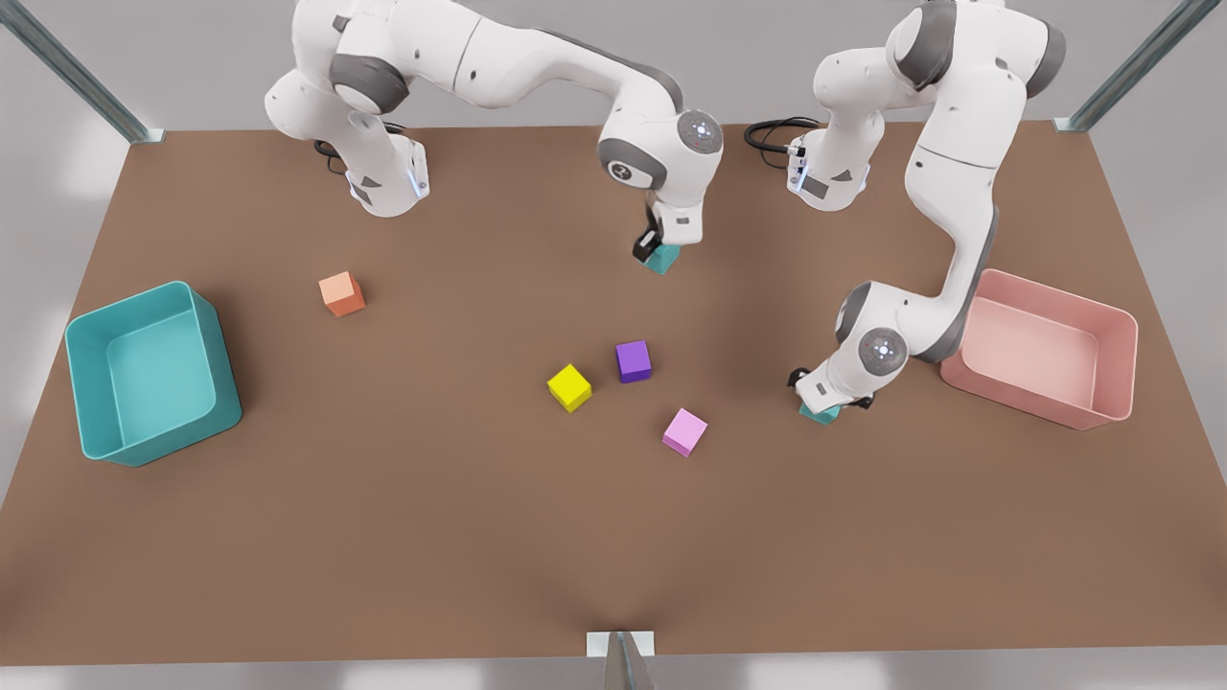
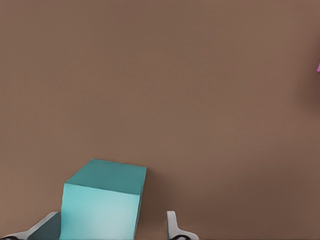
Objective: Stack the two blue cubes on top of each other
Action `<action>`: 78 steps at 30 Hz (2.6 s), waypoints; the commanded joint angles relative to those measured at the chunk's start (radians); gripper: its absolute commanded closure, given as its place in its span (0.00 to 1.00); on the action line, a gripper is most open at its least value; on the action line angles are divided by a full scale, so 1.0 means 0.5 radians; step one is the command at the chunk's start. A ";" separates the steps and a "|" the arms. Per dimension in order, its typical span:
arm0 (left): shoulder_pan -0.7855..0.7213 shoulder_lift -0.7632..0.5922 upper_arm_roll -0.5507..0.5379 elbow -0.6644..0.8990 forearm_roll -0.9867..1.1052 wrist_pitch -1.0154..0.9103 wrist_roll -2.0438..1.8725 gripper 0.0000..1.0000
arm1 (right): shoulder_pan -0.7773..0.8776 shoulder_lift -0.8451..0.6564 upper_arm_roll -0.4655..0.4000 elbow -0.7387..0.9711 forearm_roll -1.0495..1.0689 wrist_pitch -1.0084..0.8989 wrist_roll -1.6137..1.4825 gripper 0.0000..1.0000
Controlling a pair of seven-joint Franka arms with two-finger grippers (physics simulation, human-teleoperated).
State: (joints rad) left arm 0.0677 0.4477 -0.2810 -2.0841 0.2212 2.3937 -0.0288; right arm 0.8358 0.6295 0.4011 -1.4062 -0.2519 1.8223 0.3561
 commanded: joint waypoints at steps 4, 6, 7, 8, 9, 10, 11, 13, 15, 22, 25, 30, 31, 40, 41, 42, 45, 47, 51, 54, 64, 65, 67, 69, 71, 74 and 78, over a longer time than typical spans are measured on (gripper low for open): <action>0.012 0.034 0.007 -0.001 0.027 0.100 -0.028 0.00 | -0.097 0.131 -0.023 -0.010 -0.223 0.200 0.601 0.57; 0.024 0.003 0.007 0.002 0.036 0.094 -0.025 0.00 | -0.174 0.109 -0.026 -0.087 -0.226 0.212 0.589 0.57; 0.024 -0.015 0.007 0.002 0.036 0.094 -0.025 0.00 | -0.177 0.112 -0.029 -0.087 -0.226 0.218 0.589 0.57; 0.024 -0.015 0.007 0.002 0.039 0.094 -0.025 0.00 | -0.162 0.134 -0.029 -0.087 -0.266 0.224 0.601 0.57; 0.027 0.003 0.007 0.002 0.045 0.109 -0.025 0.00 | -0.156 0.161 -0.029 -0.087 -0.269 0.230 0.622 0.57; 0.024 0.010 0.007 0.002 0.045 0.109 -0.028 0.00 | -0.113 0.198 -0.029 -0.087 -0.285 0.298 0.671 0.57; 0.024 0.028 0.007 0.002 0.045 0.121 -0.028 0.00 | -0.107 0.223 -0.029 -0.087 -0.285 0.328 0.711 0.57; 0.027 0.059 0.007 0.002 0.045 0.140 -0.031 0.00 | -0.085 0.257 -0.029 -0.087 -0.312 0.353 0.727 0.57; 0.027 0.089 0.007 0.002 0.045 0.140 -0.035 0.00 | -0.082 0.306 -0.026 -0.087 -0.364 0.371 0.770 0.57; 0.027 0.117 0.007 0.002 0.045 0.140 -0.065 0.06 | -0.082 0.340 -0.026 -0.084 -0.411 0.424 0.791 0.57; 0.015 0.114 0.007 0.005 0.045 0.118 -0.114 0.27 | -0.113 0.198 -0.008 -0.090 -0.389 0.261 0.754 0.57; 0.030 0.077 0.004 0.020 0.045 0.091 -0.114 0.32 | -0.361 -0.121 -0.017 -0.246 -0.217 0.255 0.567 0.57; 0.030 0.077 0.004 0.020 0.045 0.091 -0.117 0.32 | -0.410 -0.130 -0.014 -0.243 -0.214 0.258 0.564 0.57; 0.027 0.089 0.004 0.023 0.048 0.097 -0.117 0.18 | -0.208 -0.047 -0.044 -0.222 -0.153 0.301 0.760 0.57; 0.027 0.089 0.004 0.026 0.048 0.094 -0.117 0.30 | -0.153 -0.026 -0.041 -0.225 -0.153 0.301 0.791 0.57; 0.027 0.089 0.004 0.026 0.048 0.094 -0.117 0.38 | -0.119 -0.020 -0.038 -0.228 -0.156 0.301 0.843 0.57; 0.030 0.083 0.004 0.036 0.048 0.091 -0.114 0.41 | -0.095 0.094 -0.014 -0.246 -0.214 0.319 0.877 0.57; 0.033 0.074 0.004 0.042 0.048 0.072 -0.114 0.41 | -0.098 0.220 -0.017 -0.262 -0.285 0.417 0.932 0.57; 0.039 0.022 0.001 0.079 0.048 -0.026 -0.111 0.41 | -0.113 0.293 -0.029 -0.259 -0.337 0.488 0.957 0.56; 0.036 0.019 0.001 0.082 0.045 -0.029 -0.111 0.41 | -0.116 0.293 -0.029 -0.256 -0.340 0.528 0.957 0.00; 0.003 -0.070 -0.487 0.588 0.027 -0.873 -0.838 0.41 | -0.567 -1.249 -0.412 -0.464 0.421 -0.858 0.279 0.00; 0.003 -0.070 -0.631 0.603 0.027 -0.937 -1.043 0.41 | -0.830 -1.436 -0.703 -0.452 0.470 -0.978 -0.003 0.00; -0.003 -0.141 -0.883 0.609 0.036 -1.060 -1.292 0.41 | -1.429 -1.302 -0.781 -0.486 0.439 -0.853 -0.172 0.00; -0.068 -0.119 -0.960 0.628 0.042 -1.044 -1.424 0.41 | -1.776 -0.876 -0.784 -0.678 0.403 -0.096 -0.267 0.00; -0.181 -0.058 -0.957 0.668 0.048 -1.017 -1.510 0.41 | -1.800 -0.977 -0.772 -1.191 0.396 0.476 -0.319 0.00; -0.387 -0.018 -0.957 0.680 0.051 -0.977 -1.762 0.41 | -1.761 -0.974 -0.716 -1.216 0.387 0.470 -0.390 0.00; -0.559 -0.024 -0.954 0.658 0.048 -0.983 -1.973 0.41 | -1.767 -1.087 -0.701 -1.207 0.387 0.316 -0.457 0.00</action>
State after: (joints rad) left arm -0.1972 0.4370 -0.7580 -1.7615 0.2557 1.9206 -0.5595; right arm -0.0345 0.0878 0.0498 -2.0094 -0.0608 1.9415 0.4214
